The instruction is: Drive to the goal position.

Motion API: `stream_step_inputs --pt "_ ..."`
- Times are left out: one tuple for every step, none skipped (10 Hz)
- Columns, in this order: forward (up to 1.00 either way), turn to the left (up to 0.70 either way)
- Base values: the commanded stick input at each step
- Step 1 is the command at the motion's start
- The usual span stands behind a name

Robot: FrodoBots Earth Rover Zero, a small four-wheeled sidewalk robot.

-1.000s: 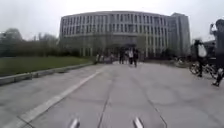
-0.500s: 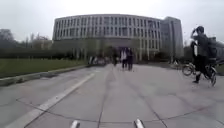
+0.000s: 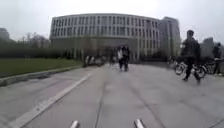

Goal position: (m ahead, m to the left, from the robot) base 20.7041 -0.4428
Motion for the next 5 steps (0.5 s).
stream_step_inputs --pt "0.85 -0.04" --pt "0.85 -0.04" --pt "0.85 -0.04" --pt "0.85 -0.04" --pt "0.85 -0.04"
